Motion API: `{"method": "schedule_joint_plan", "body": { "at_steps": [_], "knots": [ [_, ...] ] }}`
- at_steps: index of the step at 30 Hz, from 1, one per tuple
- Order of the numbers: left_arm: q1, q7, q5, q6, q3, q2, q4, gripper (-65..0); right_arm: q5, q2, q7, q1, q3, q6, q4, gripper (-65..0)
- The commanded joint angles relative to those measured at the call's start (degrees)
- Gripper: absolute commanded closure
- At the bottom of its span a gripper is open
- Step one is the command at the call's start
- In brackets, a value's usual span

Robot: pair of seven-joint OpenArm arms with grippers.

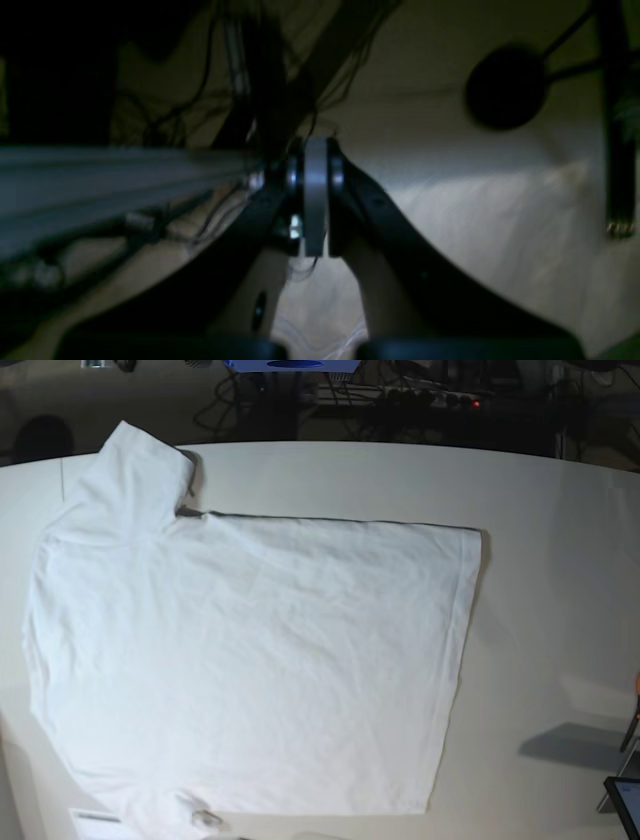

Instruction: Fold the T-shirt properly

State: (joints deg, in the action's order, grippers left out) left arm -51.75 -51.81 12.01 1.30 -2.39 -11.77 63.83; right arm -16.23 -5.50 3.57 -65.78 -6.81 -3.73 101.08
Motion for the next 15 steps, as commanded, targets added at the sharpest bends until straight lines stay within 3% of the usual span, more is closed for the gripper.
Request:
{"method": "schedule_joint_plan", "body": {
  "at_steps": [1, 4, 8, 12, 15],
  "knots": [
    [-1.5, -2.3, 0.1, -0.4, 1.1, -0.2, 3.0, 0.0, -0.3, -0.3, 1.9, -0.6, -1.2, -0.1, 3.1, -0.1],
    [-2.7, -2.2, 0.1, -0.4, 3.5, -0.1, 11.1, 0.0, -0.3, -0.4, 1.9, 0.1, -3.1, -0.3, 8.2, -0.1],
    [-5.0, -2.2, 0.2, -0.4, 4.2, -0.2, 22.4, 0.0, -1.7, -0.2, 1.9, 1.6, -3.4, -3.6, 12.9, -0.9],
    [-5.8, 4.0, 0.2, -0.4, 5.7, -0.5, 30.9, 0.0, -14.5, -0.8, 1.7, 4.6, -3.4, -4.5, 12.8, -2.2],
    [-5.5, 12.2, 0.2, -0.3, 8.6, -0.5, 35.4, 0.0, -24.6, -3.2, 1.0, 5.3, -4.2, -7.5, 12.8, -9.7]
  ]
}}
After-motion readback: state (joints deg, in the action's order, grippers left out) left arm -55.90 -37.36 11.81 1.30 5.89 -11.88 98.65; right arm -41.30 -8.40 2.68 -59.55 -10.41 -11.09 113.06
